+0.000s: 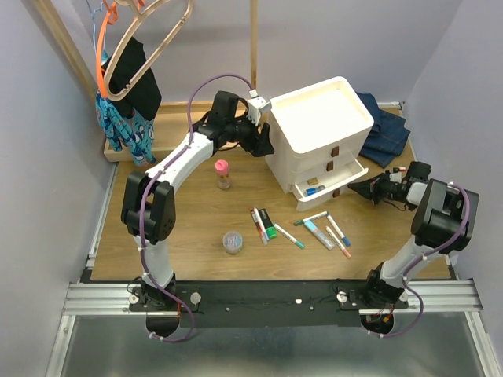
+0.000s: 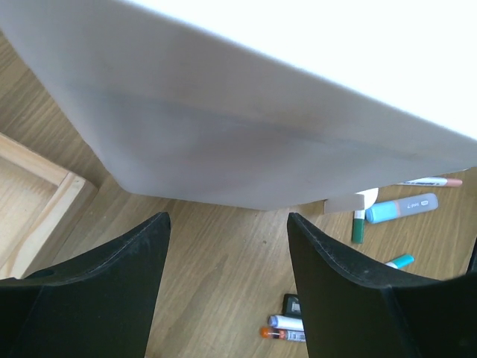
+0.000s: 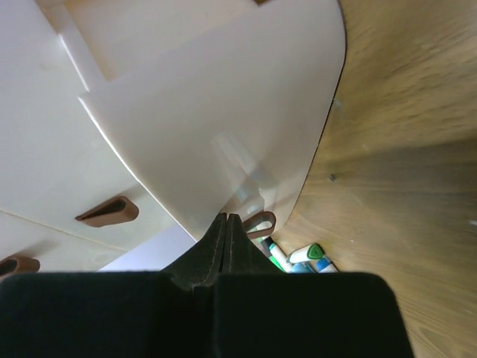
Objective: Sort the stationery into containers
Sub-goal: Close the drawer in the storage box.
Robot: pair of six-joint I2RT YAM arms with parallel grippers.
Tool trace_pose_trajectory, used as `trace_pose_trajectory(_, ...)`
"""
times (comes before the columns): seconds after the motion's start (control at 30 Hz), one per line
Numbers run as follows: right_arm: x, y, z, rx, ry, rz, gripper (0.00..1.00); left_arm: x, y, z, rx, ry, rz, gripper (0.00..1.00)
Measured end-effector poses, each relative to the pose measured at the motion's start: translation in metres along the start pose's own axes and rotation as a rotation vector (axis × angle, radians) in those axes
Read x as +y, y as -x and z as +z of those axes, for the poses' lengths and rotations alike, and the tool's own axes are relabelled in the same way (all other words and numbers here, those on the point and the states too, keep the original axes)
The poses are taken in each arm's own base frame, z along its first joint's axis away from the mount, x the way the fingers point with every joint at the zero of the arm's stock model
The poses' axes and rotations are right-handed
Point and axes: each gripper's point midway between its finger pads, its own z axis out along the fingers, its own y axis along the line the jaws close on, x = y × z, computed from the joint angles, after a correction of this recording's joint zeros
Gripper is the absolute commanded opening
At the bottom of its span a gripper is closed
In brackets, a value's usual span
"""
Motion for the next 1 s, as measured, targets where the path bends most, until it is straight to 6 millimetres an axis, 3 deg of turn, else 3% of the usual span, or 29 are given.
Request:
trace_pose_trajectory(0.33, 0.011, -0.021, 0.022, 0.067, 0.001, -0.007, 0.01, 0.000, 0.004, 0.001, -0.005, 0.014, 0.010, 0.73)
trace_pose_trajectory(0.73, 0.024, -0.002, 0.042, 0.063, 0.029, -0.014, 0.01, 0.000, 0.004, 0.001, -0.003, 0.015, 0.020, 0.73)
trace_pose_trajectory(1.0, 0.035, -0.012, 0.061, 0.105, 0.038, -0.050, 0.01, 0.002, 0.002, 0.001, 0.004, 0.027, 0.030, 0.73)
